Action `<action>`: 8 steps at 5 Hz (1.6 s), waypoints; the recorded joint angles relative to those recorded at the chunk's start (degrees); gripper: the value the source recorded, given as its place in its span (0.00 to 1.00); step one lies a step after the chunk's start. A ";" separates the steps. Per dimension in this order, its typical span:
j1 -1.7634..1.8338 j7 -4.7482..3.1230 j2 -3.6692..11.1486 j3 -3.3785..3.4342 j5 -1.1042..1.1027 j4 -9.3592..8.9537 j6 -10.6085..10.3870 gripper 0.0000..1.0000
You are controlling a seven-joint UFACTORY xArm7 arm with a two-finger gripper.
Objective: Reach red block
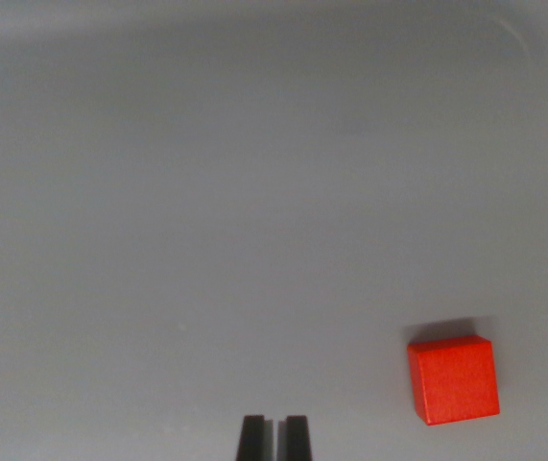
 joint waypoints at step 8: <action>-2.48 1.27 3.41 -2.10 -0.59 -6.82 -10.67 0.00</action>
